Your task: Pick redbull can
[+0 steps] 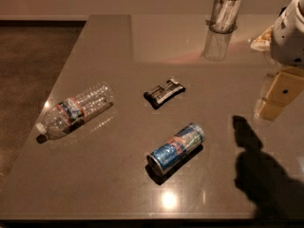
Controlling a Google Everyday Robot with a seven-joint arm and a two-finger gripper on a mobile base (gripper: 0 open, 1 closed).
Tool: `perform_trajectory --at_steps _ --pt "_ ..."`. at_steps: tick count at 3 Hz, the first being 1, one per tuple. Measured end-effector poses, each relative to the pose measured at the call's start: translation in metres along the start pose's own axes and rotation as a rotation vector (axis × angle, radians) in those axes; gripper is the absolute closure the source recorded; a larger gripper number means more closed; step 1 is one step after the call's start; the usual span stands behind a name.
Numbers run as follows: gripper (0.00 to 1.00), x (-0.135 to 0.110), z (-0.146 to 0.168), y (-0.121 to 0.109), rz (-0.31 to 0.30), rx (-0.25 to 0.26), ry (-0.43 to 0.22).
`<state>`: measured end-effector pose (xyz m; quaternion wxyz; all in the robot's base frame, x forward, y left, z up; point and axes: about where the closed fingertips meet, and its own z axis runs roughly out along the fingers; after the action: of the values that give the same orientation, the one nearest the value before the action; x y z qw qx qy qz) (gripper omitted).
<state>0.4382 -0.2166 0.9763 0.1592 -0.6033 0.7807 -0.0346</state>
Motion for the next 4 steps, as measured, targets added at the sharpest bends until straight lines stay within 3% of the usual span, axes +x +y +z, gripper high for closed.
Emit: perform_trajectory --at_steps 1,2,4 --pt "0.0 0.0 0.0 0.0 0.0 0.0 0.0" --pt "0.0 -0.009 0.005 0.003 -0.073 -0.017 -0.007" --pt "0.0 -0.038 0.039 0.028 -0.334 -0.113 -0.016"
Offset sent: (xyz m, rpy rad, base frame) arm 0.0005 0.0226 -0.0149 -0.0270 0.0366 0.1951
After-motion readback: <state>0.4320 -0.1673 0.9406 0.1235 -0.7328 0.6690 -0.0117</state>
